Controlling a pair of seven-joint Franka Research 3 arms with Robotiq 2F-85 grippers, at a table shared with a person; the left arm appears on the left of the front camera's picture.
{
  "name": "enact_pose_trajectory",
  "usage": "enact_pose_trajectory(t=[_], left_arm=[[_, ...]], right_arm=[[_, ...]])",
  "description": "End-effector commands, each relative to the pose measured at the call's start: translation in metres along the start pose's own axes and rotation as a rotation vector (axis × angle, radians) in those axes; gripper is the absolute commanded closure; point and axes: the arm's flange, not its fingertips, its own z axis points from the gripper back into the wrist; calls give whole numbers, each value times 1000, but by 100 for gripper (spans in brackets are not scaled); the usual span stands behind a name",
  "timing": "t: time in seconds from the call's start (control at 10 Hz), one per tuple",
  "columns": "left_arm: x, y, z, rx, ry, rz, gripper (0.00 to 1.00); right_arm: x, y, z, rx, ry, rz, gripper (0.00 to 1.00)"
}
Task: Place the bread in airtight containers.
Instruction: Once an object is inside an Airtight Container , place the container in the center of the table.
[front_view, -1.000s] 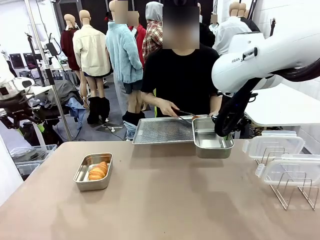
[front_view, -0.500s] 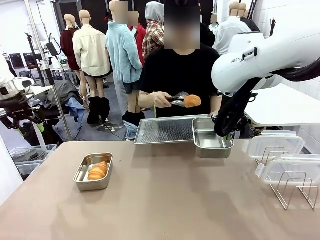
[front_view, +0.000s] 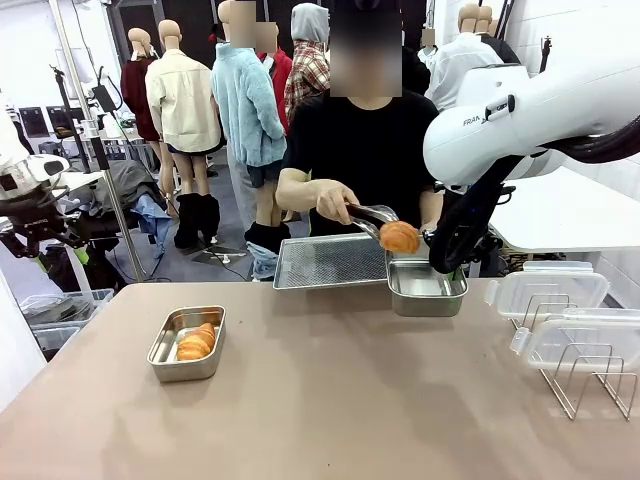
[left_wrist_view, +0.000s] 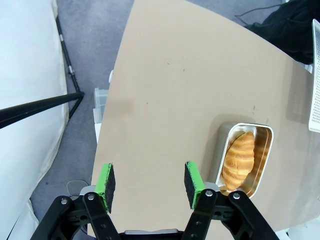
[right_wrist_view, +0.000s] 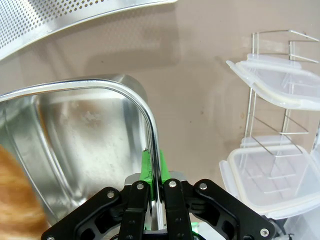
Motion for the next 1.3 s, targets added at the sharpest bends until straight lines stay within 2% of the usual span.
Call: enact_pose_trajectory(t=[0.0, 1.2], left_arm=[[0, 0, 3, 18, -8, 6, 28], [0, 0, 3, 18, -8, 6, 28]], right_arm=[[-1, 0, -2, 3, -21, 3, 100], [-1, 0, -2, 3, -21, 3, 100]])
